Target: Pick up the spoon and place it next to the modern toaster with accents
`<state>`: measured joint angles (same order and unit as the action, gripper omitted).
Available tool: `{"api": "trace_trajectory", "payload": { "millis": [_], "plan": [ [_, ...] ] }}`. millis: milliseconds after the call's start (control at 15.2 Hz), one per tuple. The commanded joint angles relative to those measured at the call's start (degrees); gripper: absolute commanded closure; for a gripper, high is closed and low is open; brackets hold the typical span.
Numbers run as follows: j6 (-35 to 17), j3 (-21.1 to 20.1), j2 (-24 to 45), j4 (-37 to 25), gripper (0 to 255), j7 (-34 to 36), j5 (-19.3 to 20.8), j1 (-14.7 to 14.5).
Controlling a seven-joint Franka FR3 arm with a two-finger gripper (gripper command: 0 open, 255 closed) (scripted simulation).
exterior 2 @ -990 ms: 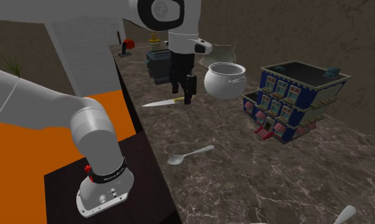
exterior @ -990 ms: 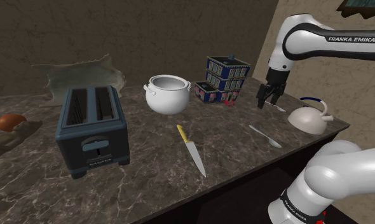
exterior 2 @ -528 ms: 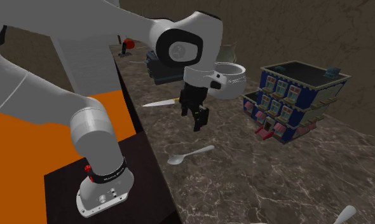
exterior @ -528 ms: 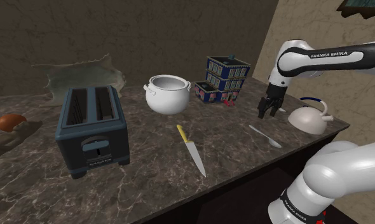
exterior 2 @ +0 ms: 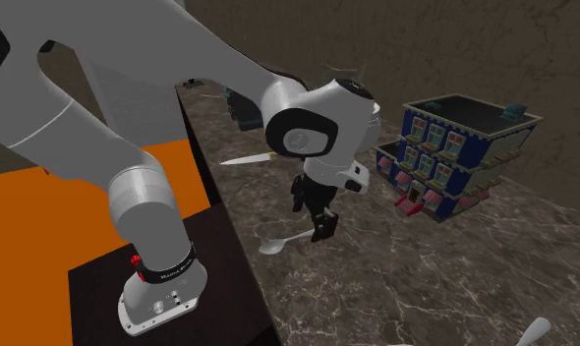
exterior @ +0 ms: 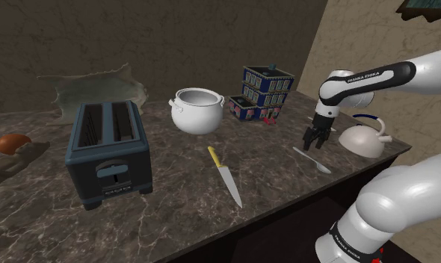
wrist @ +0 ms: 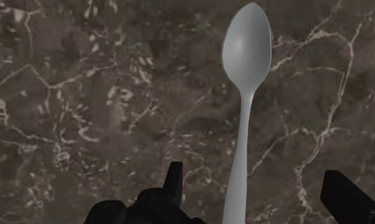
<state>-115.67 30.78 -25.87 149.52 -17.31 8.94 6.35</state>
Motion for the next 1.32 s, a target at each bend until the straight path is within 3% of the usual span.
{"api": "trace_trajectory", "payload": {
  "millis": [0, 330, 792, 858, 1254],
  "plan": [
    [-1.8, 0.3, 0.6, 1.3, 0, -0.1, -0.1, -0.1],
    [-6.0, 1.1, 2.4, 3.8, 0, -0.5, -0.3, -0.4],
    [-6.0, 1.1, 2.4, 3.8, 0, -0.5, -0.3, -0.4],
    [-6.0, 1.1, 2.4, 3.8, 255, -0.5, -0.3, -0.4],
    [-5.9, 1.0, 2.4, 3.7, 255, -0.5, -0.3, -0.4]
  ]
}}
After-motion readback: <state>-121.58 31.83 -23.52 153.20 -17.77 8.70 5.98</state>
